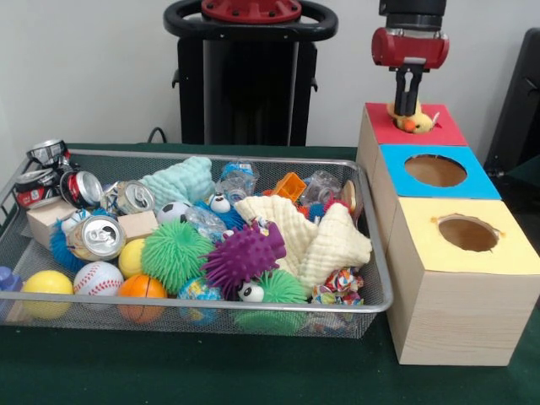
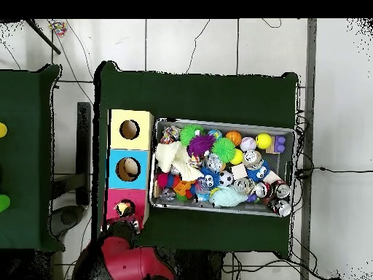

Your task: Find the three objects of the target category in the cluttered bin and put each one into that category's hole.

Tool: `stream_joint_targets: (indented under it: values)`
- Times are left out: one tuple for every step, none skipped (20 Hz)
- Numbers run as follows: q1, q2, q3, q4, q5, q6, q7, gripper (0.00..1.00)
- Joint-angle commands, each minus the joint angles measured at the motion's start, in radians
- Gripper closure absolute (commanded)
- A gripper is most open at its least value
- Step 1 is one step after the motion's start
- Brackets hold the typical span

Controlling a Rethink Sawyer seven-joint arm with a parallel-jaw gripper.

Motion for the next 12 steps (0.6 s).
stream_joint_targets:
  values:
    - [-0.140,-0.005,0.159,0.024,-0.080,0.140,0.057,1.00]
    - [-0.154,-0.008,0.169,0.019,-0.083,0.152,0.054,1.00]
    - [-0.166,-0.007,0.175,0.010,-0.085,0.161,0.051,1.00]
    - [-0.170,-0.007,0.174,0.006,-0.087,0.167,0.051,1.00]
    - [-0.174,-0.008,0.173,0.002,-0.088,0.173,0.050,1.00]
    - [-0.174,-0.004,0.170,-0.009,-0.091,0.180,0.047,1.00]
    - [-0.181,-0.001,0.172,-0.017,-0.089,0.187,0.050,1.00]
    - [-0.183,0.009,0.171,-0.028,-0.089,0.184,0.053,1.00]
    - [-0.178,0.017,0.162,-0.039,-0.091,0.183,0.053,1.00]
    - [-0.181,0.023,0.161,-0.045,-0.091,0.187,0.055,1.00]
    - [-0.185,0.026,0.162,-0.050,-0.093,0.188,0.054,1.00]
    - [-0.188,0.027,0.162,-0.053,-0.094,0.190,0.054,1.00]
